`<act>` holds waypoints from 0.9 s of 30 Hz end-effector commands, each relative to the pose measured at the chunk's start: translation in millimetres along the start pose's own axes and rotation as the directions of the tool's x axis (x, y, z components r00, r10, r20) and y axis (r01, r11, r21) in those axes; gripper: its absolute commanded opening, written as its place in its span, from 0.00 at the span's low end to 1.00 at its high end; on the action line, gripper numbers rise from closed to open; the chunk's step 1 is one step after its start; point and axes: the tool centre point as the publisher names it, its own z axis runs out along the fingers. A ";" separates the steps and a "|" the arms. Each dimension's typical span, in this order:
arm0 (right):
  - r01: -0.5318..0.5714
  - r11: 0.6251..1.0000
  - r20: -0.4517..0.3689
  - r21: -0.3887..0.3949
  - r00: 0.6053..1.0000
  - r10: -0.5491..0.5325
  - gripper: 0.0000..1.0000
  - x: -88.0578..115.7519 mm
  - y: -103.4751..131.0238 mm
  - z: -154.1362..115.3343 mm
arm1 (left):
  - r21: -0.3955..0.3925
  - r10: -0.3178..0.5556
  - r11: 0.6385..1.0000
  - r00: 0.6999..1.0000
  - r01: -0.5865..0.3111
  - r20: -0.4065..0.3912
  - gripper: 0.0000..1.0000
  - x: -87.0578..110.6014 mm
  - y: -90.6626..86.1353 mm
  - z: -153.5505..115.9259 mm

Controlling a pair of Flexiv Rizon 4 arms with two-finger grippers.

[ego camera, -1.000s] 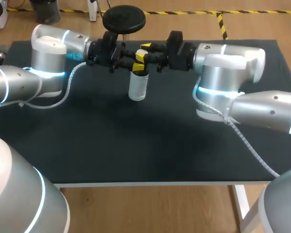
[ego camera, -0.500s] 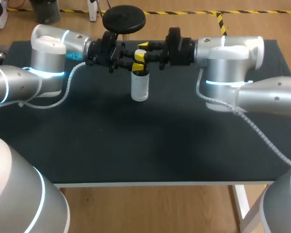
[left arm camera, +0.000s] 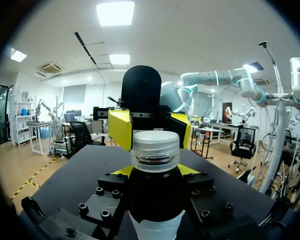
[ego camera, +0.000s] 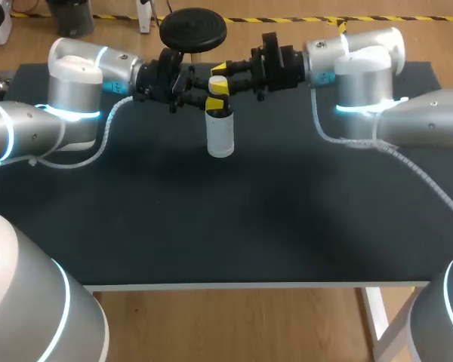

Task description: Unscrew the bottle cap

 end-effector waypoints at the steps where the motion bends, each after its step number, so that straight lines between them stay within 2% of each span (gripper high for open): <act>1: 0.010 1.000 -0.377 0.013 0.926 -0.005 0.00 -8.7 -1.2 -1.5 | 0.001 0.000 1.000 1.000 0.000 -0.006 0.00 2.3 0.2 0.9; 7: 0.064 0.997 -0.452 0.041 0.891 -0.039 0.00 -4.7 8.4 -5.1 | 0.001 0.000 1.000 1.000 0.000 -0.006 0.00 2.3 0.2 0.9; 15: 0.114 0.993 -0.448 0.036 0.890 -0.086 0.00 -3.5 27.6 -15.6 | 0.001 0.000 1.000 1.000 0.000 -0.006 0.00 2.3 0.2 0.9; 20: 0.119 0.992 -0.390 0.038 0.916 -0.095 0.00 -8.2 27.3 -30.3 | 0.001 0.000 1.000 1.000 0.000 -0.006 0.00 2.3 0.2 0.9; 27: 0.075 0.994 -0.236 0.079 0.970 -0.054 0.00 -17.1 2.5 -65.8 | 0.001 0.000 1.000 1.000 0.000 -0.006 0.00 2.3 0.2 0.9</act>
